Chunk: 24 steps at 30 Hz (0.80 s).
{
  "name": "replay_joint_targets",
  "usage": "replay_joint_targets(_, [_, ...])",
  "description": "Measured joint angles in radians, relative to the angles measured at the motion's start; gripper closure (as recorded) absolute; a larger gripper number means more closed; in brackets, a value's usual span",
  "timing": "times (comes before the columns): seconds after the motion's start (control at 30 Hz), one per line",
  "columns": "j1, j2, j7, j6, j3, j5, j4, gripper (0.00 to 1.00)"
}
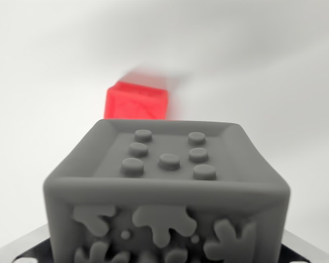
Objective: Destack cube
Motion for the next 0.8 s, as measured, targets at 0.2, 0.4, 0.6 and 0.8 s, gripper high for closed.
replay_joint_targets(0.2, [-0.014,-0.010,-0.057,0.013,-0.001,0.000,-0.023,1.00])
replay_joint_targets(0.4, [-0.028,-0.020,-0.107,0.024,-0.001,0.000,-0.044,1.00])
replay_joint_targets(0.6, [-0.042,-0.029,-0.162,0.035,-0.002,0.000,-0.064,1.00])
replay_joint_targets(0.8, [-0.059,-0.038,-0.225,0.047,-0.002,0.000,-0.085,1.00])
